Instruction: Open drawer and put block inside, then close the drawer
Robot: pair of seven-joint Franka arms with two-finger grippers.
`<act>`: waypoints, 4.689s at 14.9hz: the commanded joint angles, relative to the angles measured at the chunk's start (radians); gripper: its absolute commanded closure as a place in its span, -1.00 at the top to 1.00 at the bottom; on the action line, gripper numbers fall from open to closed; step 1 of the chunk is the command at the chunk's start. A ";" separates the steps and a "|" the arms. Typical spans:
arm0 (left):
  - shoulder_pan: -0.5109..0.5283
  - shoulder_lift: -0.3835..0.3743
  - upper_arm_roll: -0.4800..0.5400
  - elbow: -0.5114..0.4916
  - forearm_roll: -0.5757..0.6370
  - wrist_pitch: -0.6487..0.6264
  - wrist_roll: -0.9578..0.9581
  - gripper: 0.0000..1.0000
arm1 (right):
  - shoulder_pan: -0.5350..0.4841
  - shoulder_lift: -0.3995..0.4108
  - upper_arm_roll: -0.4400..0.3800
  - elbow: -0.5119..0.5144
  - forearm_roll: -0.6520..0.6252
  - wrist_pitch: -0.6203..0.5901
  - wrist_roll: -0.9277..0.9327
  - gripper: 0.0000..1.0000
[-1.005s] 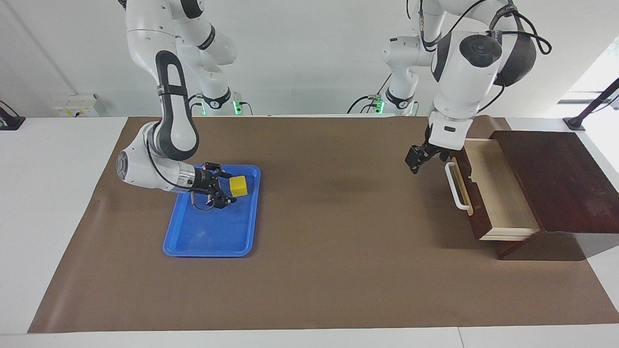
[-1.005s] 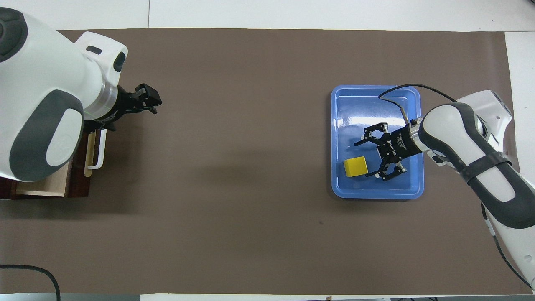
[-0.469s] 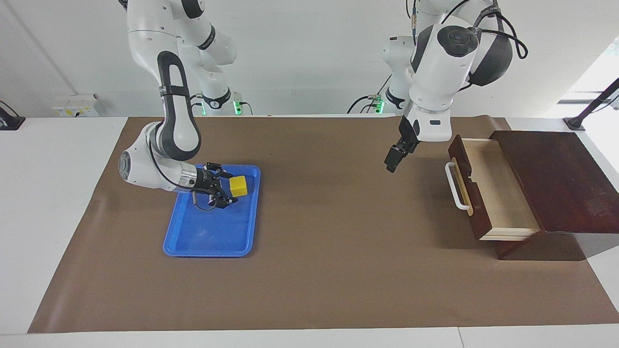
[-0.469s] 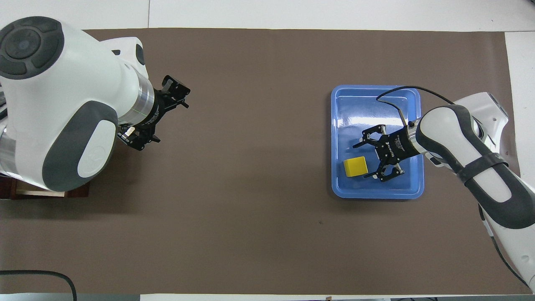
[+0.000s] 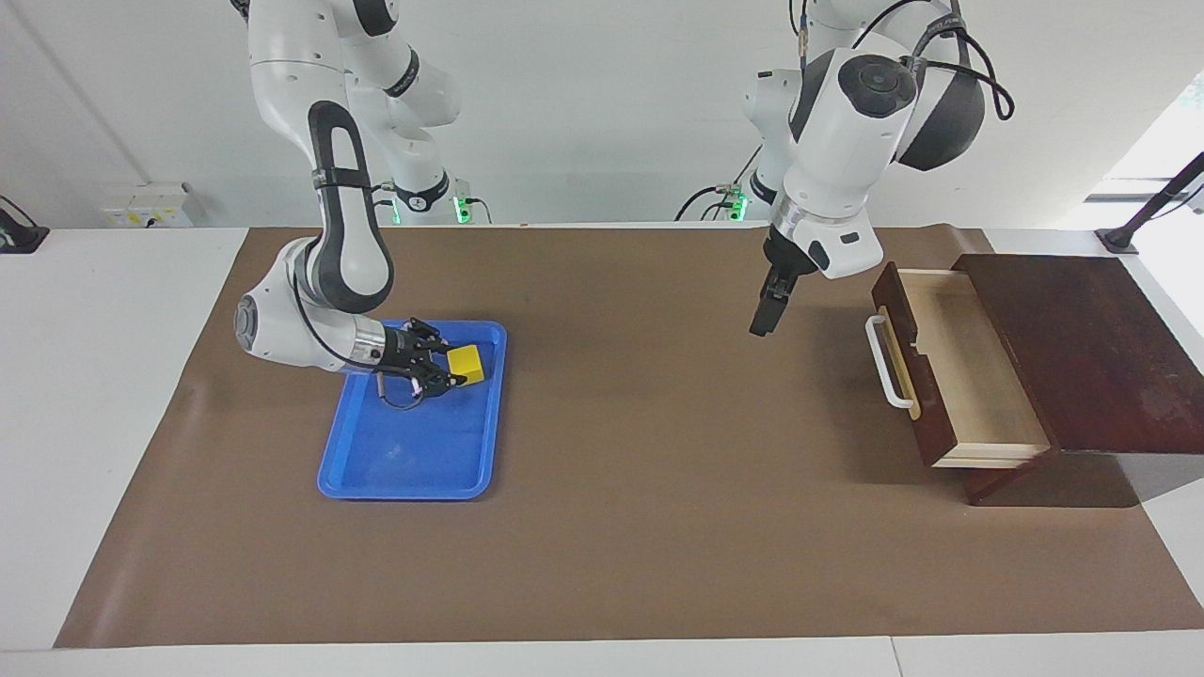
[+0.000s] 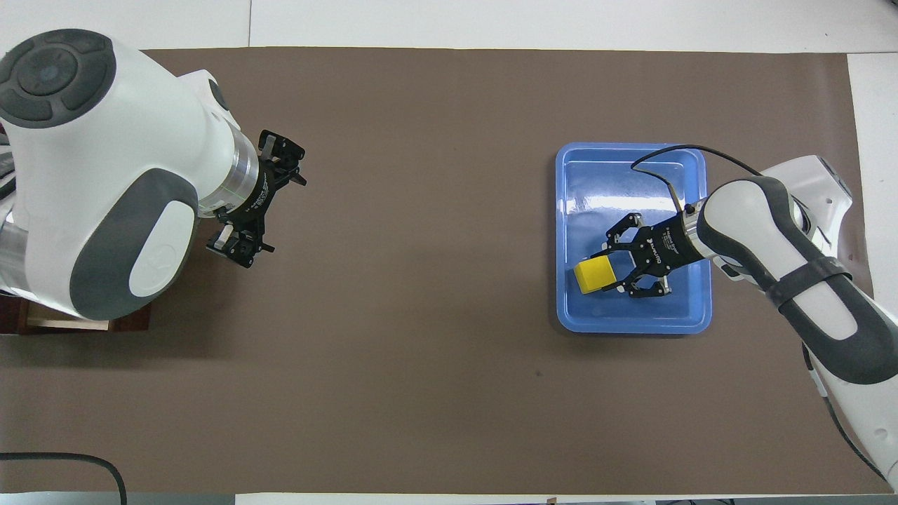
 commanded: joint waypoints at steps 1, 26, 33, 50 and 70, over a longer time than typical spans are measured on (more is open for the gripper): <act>0.001 -0.017 0.011 -0.025 -0.014 0.001 -0.150 1.00 | -0.003 -0.011 0.000 0.040 0.021 0.002 0.047 -1.00; -0.137 -0.017 0.011 -0.166 -0.139 0.370 -0.714 1.00 | 0.436 -0.074 0.013 0.328 0.127 0.215 0.620 -1.00; -0.186 -0.016 0.011 -0.184 -0.141 0.429 -0.777 1.00 | 0.445 -0.077 0.011 0.326 0.153 0.215 0.623 -1.00; -0.220 -0.019 0.011 -0.207 -0.139 0.432 -0.741 -1.00 | 0.436 -0.077 0.010 0.326 0.176 0.213 0.624 -1.00; 0.555 -0.177 0.026 -0.244 -0.132 0.135 0.142 -1.00 | 0.182 -0.074 -0.006 0.488 -0.137 -0.108 0.381 1.00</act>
